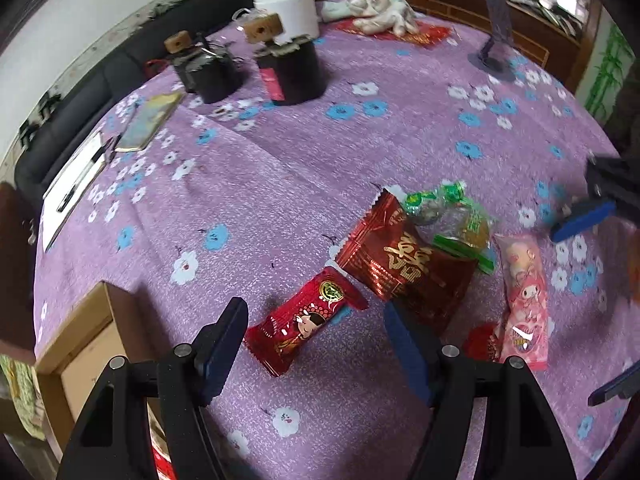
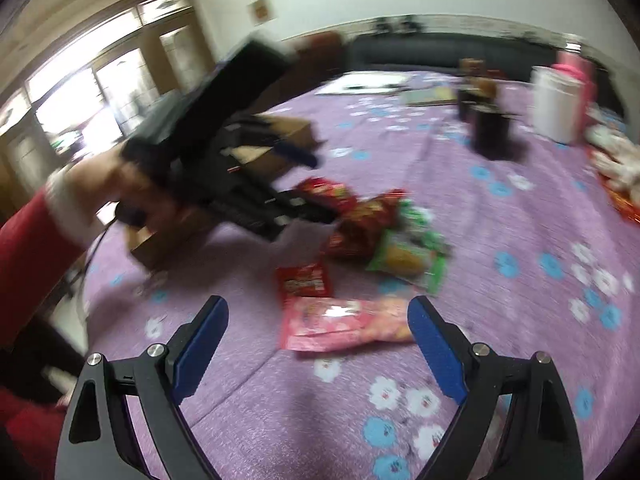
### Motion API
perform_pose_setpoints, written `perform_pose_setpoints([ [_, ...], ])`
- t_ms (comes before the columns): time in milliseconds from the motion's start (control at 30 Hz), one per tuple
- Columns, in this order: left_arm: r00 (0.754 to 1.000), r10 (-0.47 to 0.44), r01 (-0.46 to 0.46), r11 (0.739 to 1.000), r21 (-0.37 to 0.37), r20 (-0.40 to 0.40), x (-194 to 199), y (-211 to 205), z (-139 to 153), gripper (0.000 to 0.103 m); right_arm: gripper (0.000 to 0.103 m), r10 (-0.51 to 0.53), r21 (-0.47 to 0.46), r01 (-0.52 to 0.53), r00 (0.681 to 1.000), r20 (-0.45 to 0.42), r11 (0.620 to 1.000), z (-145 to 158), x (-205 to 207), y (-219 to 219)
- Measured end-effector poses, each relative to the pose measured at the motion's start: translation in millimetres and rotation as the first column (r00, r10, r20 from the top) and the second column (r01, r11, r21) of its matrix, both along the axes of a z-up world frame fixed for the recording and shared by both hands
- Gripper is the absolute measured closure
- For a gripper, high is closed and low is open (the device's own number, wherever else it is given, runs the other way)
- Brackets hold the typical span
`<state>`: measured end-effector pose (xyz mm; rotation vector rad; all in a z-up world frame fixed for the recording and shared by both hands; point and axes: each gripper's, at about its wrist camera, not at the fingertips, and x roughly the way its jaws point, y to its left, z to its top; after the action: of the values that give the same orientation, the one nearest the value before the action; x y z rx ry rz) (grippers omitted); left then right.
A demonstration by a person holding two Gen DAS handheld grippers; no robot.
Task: Organize snacks
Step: 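Withdraw both open tools from the tray back over the snacks, then grasp the red character candy packet with left tool while right tool grasps pink character bag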
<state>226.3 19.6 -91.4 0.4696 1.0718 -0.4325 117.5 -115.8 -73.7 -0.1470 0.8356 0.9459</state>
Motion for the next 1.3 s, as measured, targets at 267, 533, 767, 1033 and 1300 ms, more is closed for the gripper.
perform_pose_setpoints([
  [267,0.999,-0.015,0.016,1.000,0.011,-0.030,6,3,-8,0.029,0.012,0.263,-0.056,-0.263,0.965,-0.010,0.963,0,21,17],
  [533,0.996,-0.063,0.063,0.998,-0.007,-0.059,8,2,-9,0.029,0.012,0.441,-0.187,-0.440,0.897,-0.038,0.878,-14,19,37],
  [767,0.992,-0.096,0.095,0.995,-0.014,-0.084,12,-3,-9,0.029,0.015,0.453,-0.298,-0.444,0.891,-0.043,0.845,-29,20,45],
  [1033,0.989,-0.107,0.102,0.993,-0.056,-0.106,8,-5,-9,0.051,0.047,0.388,-0.335,-0.364,0.922,0.005,0.869,-26,24,36],
  [1300,0.988,-0.113,0.106,0.992,-0.068,-0.103,-2,-13,-7,0.081,0.054,0.336,-0.339,-0.305,0.941,0.037,0.890,-25,19,27],
])
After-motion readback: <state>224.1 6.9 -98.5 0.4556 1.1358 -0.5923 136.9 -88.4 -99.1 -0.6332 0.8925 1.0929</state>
